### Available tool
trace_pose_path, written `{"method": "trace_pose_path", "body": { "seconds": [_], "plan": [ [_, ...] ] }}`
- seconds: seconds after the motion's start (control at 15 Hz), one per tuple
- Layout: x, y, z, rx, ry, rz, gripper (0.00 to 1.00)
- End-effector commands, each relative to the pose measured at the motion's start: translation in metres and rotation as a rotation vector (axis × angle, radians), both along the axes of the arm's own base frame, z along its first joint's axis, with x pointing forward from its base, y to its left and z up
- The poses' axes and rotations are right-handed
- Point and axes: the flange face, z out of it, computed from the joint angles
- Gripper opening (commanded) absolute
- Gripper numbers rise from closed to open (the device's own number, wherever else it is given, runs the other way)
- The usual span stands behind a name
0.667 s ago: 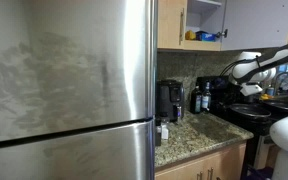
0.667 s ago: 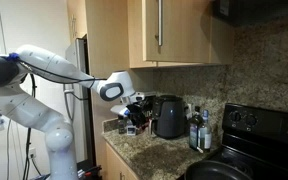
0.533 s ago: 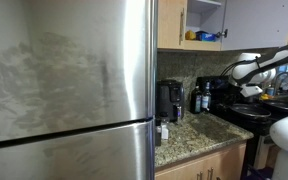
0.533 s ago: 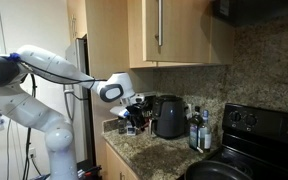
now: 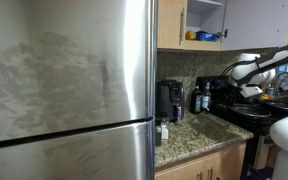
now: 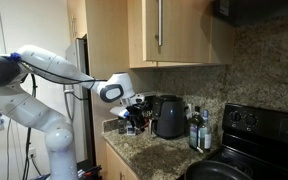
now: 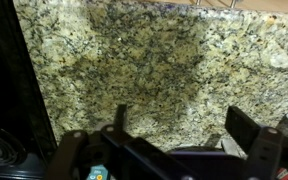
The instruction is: Pick up the bottle with white objects and put it in the open kitchen unit and close it
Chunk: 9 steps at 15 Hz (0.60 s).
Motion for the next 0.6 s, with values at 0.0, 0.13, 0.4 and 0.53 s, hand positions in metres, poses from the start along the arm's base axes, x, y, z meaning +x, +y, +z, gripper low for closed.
{"method": "trace_pose_path", "body": {
  "seconds": [0.0,0.13,0.4,0.53],
  "plan": [
    [0.012,0.053,-0.002,-0.016,0.032,0.123,1.0],
    [0.012,0.112,0.006,-0.039,0.023,0.253,1.0],
    [0.009,0.17,0.012,-0.055,0.0,0.357,1.0],
    [-0.002,0.209,0.016,-0.077,-0.005,0.408,1.0]
  ]
}}
